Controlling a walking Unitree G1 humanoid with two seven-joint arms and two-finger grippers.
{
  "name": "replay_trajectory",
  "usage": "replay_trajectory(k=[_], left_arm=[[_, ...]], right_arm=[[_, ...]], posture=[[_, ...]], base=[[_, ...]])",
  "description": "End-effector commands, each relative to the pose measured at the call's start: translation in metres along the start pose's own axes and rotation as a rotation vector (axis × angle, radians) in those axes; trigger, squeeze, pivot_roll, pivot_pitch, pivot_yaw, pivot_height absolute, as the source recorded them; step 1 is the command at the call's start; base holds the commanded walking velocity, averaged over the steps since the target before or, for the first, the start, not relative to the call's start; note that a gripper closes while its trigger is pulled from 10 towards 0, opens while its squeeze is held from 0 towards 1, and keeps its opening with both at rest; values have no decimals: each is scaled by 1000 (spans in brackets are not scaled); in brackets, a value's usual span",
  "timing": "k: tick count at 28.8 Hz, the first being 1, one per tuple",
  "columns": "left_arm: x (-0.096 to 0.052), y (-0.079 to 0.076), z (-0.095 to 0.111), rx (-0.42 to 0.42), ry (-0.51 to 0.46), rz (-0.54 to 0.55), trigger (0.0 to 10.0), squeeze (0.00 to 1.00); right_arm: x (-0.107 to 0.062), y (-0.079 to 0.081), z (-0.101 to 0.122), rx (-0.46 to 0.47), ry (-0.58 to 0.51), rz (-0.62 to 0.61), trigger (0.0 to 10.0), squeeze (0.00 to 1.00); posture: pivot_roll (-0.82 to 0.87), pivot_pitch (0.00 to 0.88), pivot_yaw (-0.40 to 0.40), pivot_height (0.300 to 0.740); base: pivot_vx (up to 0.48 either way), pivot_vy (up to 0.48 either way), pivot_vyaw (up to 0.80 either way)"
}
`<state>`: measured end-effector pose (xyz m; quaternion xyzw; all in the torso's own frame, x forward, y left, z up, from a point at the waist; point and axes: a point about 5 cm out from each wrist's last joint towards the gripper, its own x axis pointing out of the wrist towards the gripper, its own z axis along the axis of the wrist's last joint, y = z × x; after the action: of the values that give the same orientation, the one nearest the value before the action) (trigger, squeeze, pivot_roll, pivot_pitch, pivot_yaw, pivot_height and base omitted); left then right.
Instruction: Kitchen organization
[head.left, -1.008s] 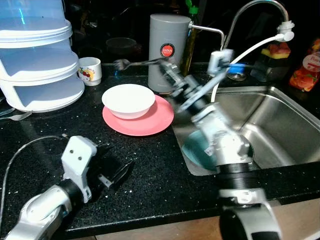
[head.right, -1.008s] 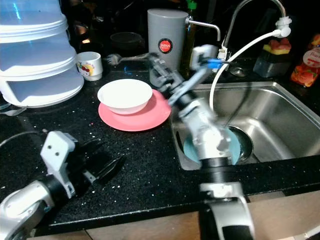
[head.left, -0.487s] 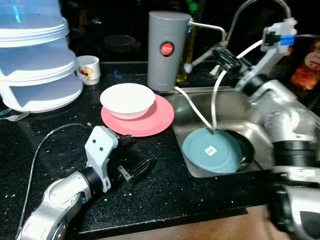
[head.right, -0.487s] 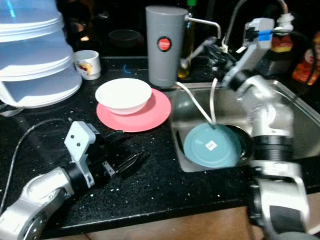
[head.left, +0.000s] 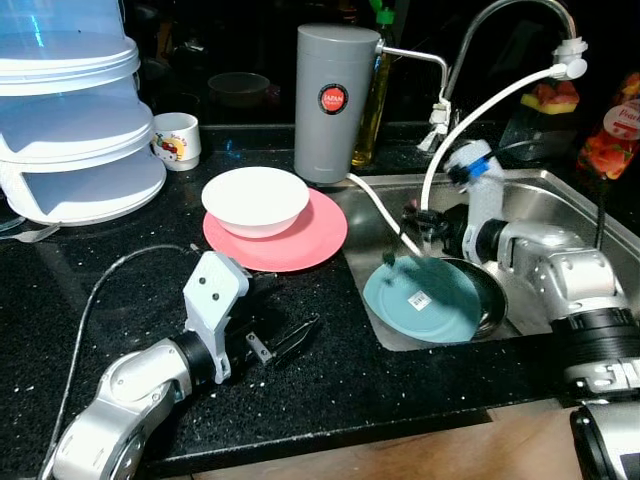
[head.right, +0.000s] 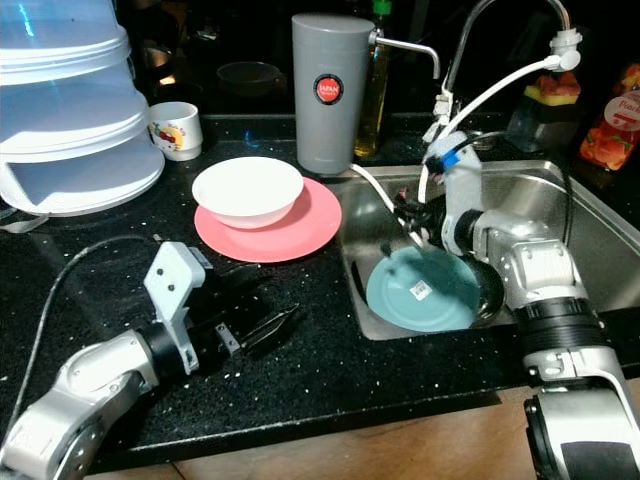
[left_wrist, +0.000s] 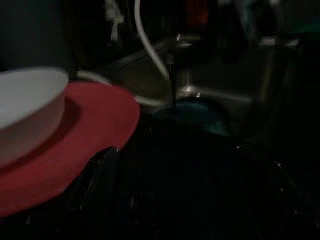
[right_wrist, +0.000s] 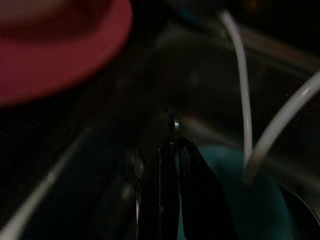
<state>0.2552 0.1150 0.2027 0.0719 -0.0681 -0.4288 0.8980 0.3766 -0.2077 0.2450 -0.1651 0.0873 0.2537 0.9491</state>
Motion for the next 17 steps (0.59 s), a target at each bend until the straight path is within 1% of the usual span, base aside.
replay_trajectory(k=[1, 2, 3, 6, 13, 15, 16, 17], left_arm=[[4, -2, -2, 0, 6, -16, 10000, 0], [11, -3, -2, 2, -4, -34, 10000, 0], [15, -4, -1, 5, -9, -47, 10000, 0], [22, -4, 0, 12, -16, -66, 10000, 0], [27, 0, 2, 21, -12, -86, 10000, 0], [30, 3, 2, 38, 23, -96, 10000, 0], [30, 3, 2, 38, 23, -96, 10000, 0], [35, 6, 3, 56, 51, -110, 10000, 0]], right_arm=[[2, -1, -8, -17, 53, -21, 0, 0], [3, -2, -15, -58, 106, -53, 4902, 0], [4, -2, -19, -76, 131, -69, 10000, 0], [6, 0, -25, -80, 154, -74, 10000, 0], [4, -3, -30, -89, 179, -100, 10000, 0], [4, -6, -32, -96, 190, -124, 10000, 0], [4, -6, -32, -96, 190, -124, 10000, 0], [4, -8, -34, -99, 197, -139, 10000, 0]], posture=[[9, 30, -39, 740], [9, 30, -39, 740], [9, 32, -39, 740], [4, 35, -35, 740], [1, 38, -32, 740], [2, 41, -35, 740], [2, 41, -35, 740], [5, 42, -38, 740]], base=[[0, 0, 0], [0, 0, 0], [0, 0, 0], [0, 0, 0], [0, 0, 0], [0, 0, 0], [0, 0, 0], [0, 0, 0]])
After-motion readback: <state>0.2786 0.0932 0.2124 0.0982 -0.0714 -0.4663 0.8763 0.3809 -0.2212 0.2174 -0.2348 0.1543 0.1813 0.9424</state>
